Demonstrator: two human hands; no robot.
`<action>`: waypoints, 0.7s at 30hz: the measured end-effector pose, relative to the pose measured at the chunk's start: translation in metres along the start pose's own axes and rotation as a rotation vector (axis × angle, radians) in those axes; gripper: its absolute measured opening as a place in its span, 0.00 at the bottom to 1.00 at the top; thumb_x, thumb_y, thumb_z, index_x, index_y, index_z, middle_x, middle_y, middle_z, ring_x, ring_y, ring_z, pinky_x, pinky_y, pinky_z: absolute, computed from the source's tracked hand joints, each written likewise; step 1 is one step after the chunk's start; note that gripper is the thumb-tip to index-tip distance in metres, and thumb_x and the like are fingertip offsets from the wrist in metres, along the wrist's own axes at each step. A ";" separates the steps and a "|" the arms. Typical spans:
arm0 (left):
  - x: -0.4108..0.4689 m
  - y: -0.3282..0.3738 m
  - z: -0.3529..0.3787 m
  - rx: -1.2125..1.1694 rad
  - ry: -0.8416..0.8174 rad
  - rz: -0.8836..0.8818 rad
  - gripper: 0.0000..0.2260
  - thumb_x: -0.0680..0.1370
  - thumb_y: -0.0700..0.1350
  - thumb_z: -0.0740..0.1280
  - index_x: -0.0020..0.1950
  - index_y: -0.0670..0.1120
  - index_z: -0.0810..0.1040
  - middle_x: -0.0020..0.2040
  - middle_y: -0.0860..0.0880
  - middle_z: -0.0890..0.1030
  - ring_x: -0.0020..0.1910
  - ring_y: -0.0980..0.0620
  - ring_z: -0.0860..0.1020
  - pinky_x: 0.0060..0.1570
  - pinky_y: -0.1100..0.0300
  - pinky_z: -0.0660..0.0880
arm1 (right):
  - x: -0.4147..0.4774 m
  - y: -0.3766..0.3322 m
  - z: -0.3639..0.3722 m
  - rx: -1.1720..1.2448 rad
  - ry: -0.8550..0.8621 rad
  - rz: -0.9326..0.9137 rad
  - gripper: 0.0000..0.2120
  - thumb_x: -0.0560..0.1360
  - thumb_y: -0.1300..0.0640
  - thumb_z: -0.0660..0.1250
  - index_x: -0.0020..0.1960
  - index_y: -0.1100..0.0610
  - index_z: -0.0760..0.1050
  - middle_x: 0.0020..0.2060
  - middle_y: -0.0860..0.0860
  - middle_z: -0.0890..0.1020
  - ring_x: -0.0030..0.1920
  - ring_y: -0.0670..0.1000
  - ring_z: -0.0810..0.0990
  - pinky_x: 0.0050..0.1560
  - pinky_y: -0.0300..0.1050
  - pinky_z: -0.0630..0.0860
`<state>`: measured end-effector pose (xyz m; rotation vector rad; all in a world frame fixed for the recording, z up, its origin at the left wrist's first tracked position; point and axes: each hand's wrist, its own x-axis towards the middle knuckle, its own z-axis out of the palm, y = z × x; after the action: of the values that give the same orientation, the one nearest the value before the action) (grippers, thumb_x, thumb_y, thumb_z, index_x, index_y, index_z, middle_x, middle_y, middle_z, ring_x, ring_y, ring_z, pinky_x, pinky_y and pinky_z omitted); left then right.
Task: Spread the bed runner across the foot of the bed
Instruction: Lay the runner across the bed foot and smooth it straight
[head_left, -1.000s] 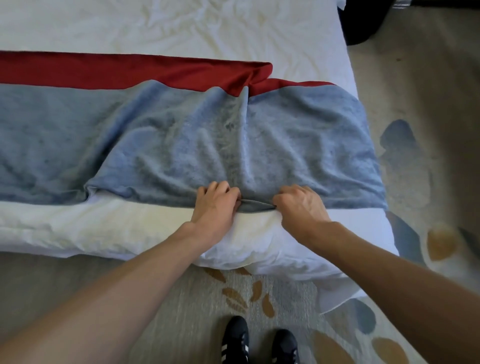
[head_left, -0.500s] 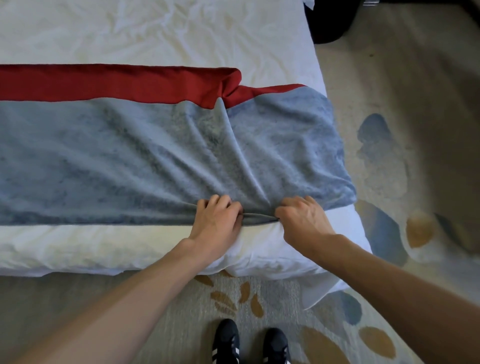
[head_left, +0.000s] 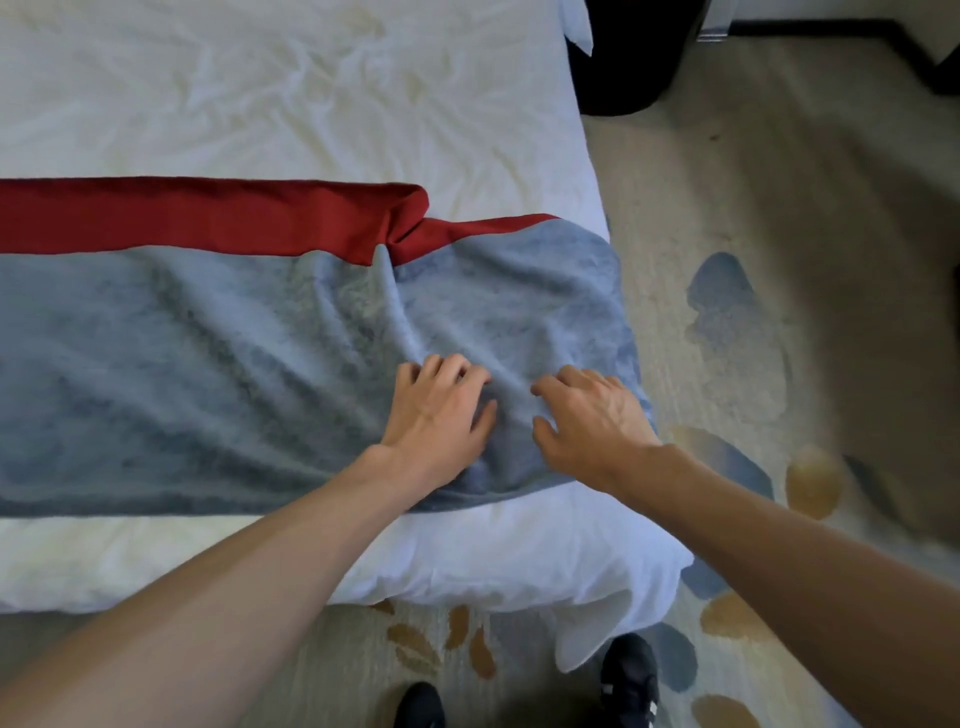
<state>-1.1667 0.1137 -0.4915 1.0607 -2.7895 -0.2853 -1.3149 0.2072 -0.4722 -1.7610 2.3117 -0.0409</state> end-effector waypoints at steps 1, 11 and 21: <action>0.009 0.007 0.001 -0.001 0.005 -0.007 0.13 0.75 0.51 0.64 0.57 0.47 0.78 0.51 0.48 0.78 0.51 0.46 0.75 0.53 0.49 0.66 | 0.002 0.010 -0.003 0.000 -0.003 0.002 0.14 0.73 0.53 0.62 0.55 0.57 0.75 0.49 0.56 0.78 0.52 0.60 0.76 0.52 0.51 0.70; 0.110 0.059 0.005 0.045 -0.050 -0.116 0.19 0.77 0.51 0.62 0.66 0.47 0.72 0.60 0.47 0.74 0.58 0.44 0.73 0.57 0.48 0.66 | 0.026 0.101 -0.029 0.012 -0.066 -0.065 0.19 0.74 0.50 0.59 0.63 0.55 0.70 0.56 0.55 0.76 0.57 0.59 0.75 0.56 0.51 0.68; 0.182 0.033 -0.003 0.082 -0.068 -0.196 0.21 0.80 0.48 0.59 0.72 0.46 0.65 0.71 0.44 0.68 0.68 0.44 0.67 0.63 0.48 0.62 | 0.108 0.129 -0.056 0.061 -0.086 -0.072 0.18 0.77 0.51 0.57 0.65 0.56 0.67 0.58 0.55 0.75 0.58 0.58 0.74 0.58 0.52 0.67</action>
<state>-1.3220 0.0157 -0.4689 1.3713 -2.7808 -0.2346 -1.4751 0.1328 -0.4568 -1.7793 2.1647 -0.0469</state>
